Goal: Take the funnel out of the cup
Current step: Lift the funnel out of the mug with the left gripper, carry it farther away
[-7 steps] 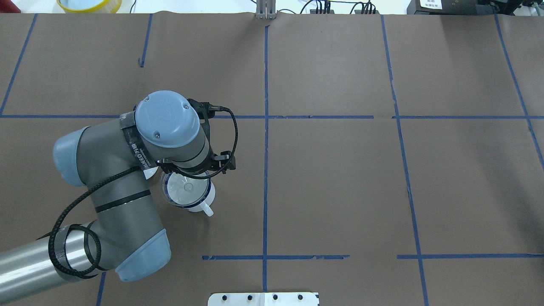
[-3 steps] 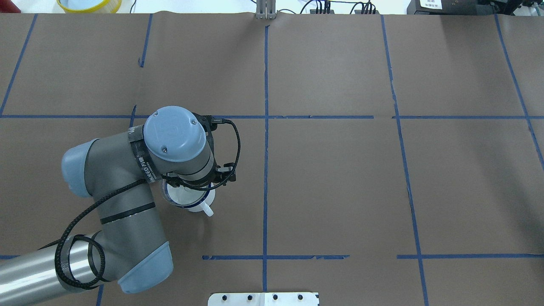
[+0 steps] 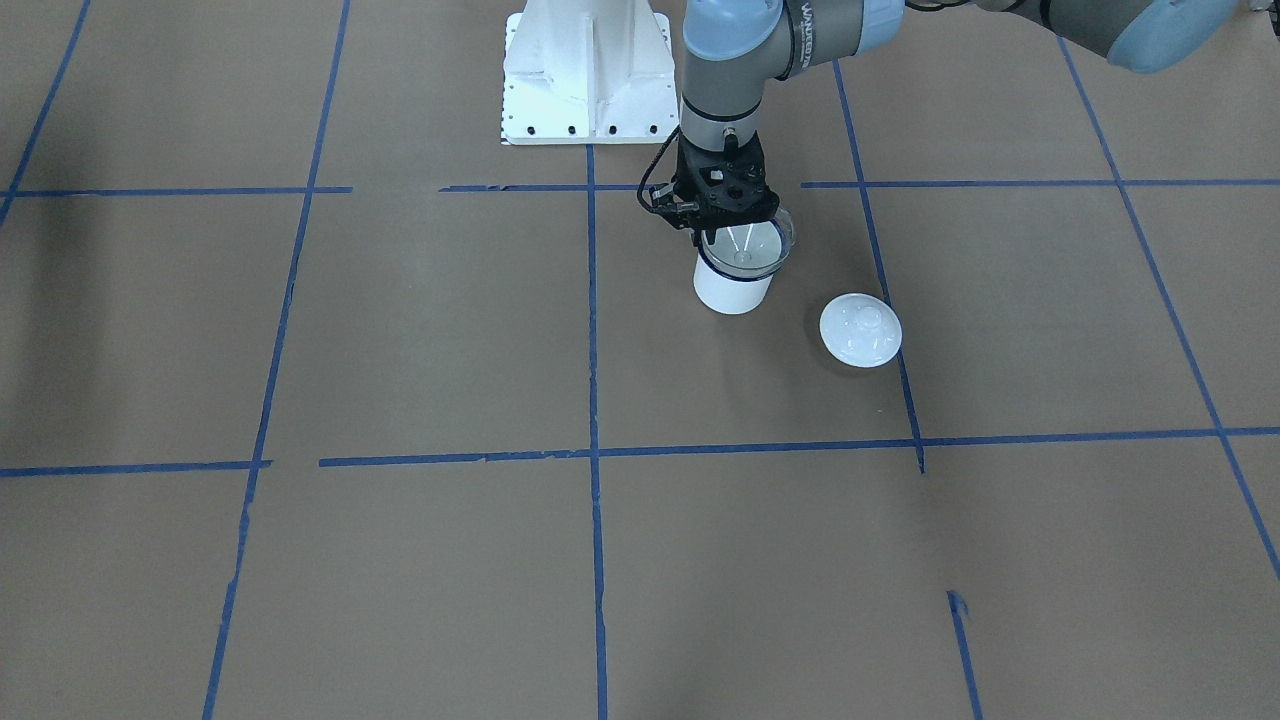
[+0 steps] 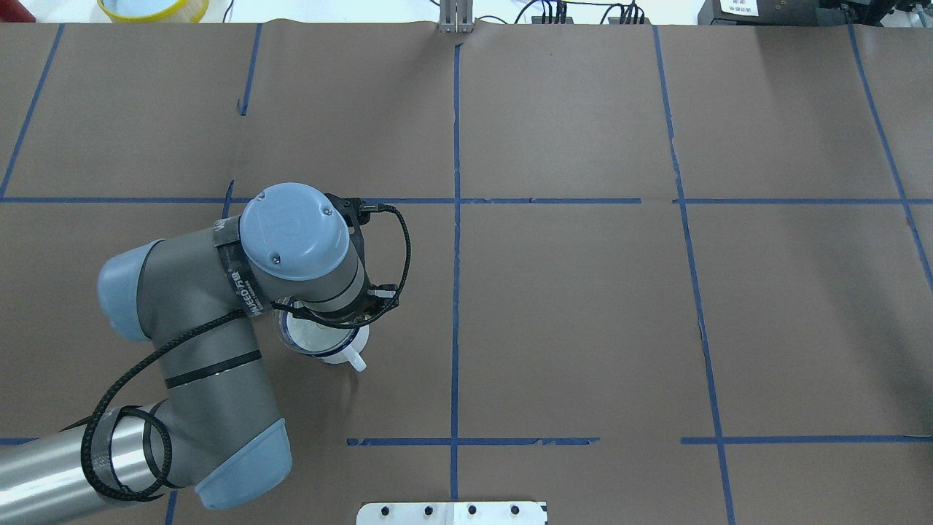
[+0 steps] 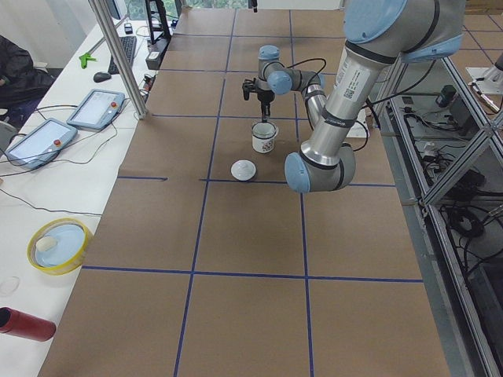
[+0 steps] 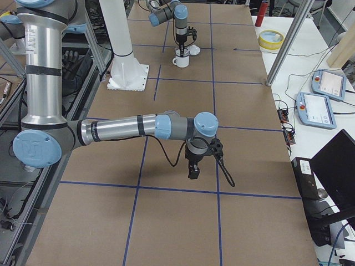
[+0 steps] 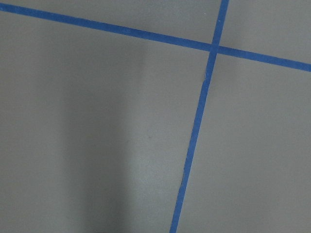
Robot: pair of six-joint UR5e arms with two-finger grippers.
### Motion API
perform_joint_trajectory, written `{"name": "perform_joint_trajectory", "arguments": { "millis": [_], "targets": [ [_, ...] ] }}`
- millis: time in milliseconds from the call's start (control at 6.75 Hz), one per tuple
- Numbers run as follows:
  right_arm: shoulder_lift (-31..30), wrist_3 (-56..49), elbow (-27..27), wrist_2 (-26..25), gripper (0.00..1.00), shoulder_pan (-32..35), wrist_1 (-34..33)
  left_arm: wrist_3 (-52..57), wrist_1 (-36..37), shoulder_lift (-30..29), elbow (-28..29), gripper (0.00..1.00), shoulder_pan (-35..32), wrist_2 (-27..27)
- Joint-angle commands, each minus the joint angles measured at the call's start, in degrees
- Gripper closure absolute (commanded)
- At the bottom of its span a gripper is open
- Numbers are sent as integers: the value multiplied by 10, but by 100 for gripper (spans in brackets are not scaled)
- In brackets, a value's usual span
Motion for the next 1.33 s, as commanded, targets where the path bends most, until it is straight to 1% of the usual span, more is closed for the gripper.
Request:
{"name": "perform_joint_trajectory", "arguments": {
  "millis": [0, 148, 296, 444, 593, 741, 889, 1037, 1185],
  "targets": [
    [0, 0, 0, 0, 0, 0, 0, -8, 4, 2, -46, 100, -6, -4],
    [1, 0, 0, 0, 0, 0, 0, -8, 4, 2, -69, 100, -20, -33],
    [0, 0, 0, 0, 0, 0, 0, -8, 13, 2, -94, 100, -60, -58],
    [0, 0, 0, 0, 0, 0, 0, -8, 25, 1, -118, 100, -109, -97],
    [1, 0, 0, 0, 0, 0, 0, -8, 24, 0, -128, 100, -170, -118],
    [1, 0, 0, 0, 0, 0, 0, -11, 23, -4, -128, 100, -206, -125],
    [1, 0, 0, 0, 0, 0, 0, -46, 6, -3, -121, 100, -226, -122],
    [0, 0, 0, 0, 0, 0, 0, -95, -58, 0, -85, 100, -258, -119],
    [0, 0, 0, 0, 0, 0, 0, -168, -134, 1, -28, 100, -272, -98]
  ]
}}
